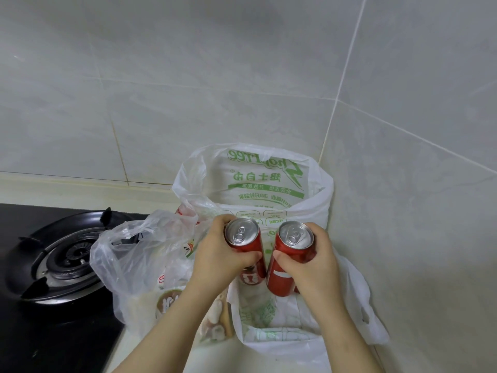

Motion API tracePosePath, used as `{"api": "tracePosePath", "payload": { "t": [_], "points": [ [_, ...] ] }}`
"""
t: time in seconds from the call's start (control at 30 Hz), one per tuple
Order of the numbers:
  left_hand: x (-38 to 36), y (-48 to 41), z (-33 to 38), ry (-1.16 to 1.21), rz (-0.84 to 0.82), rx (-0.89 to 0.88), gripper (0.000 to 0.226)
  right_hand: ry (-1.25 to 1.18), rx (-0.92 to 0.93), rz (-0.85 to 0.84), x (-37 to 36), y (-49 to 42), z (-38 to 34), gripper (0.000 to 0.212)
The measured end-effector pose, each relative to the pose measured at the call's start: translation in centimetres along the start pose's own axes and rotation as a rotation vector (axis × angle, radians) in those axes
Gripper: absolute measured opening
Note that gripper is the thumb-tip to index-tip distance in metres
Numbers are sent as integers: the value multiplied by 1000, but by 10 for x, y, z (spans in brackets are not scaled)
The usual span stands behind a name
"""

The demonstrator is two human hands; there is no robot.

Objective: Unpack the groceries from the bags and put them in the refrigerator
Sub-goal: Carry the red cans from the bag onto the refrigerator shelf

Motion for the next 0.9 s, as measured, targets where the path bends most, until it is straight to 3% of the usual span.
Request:
{"api": "tracePosePath", "payload": {
  "t": [0.43,0.9],
  "points": [
    [39,55,8,199,8,-35,67,-230,52,-233,-16,32,-36,63],
    [118,160,-20,49,292,167,58,-237,69,-604,-109,87,-69,58]
  ]
}}
Point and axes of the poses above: each hand's wrist, its own y-axis away from the middle knuckle, its own x-axis out of the back of the hand, z = x × y, the point moved 4 cm from there along -y, towards the middle knuckle, and after that the axes turned 11 degrees about -z, right-handed, at the moved point
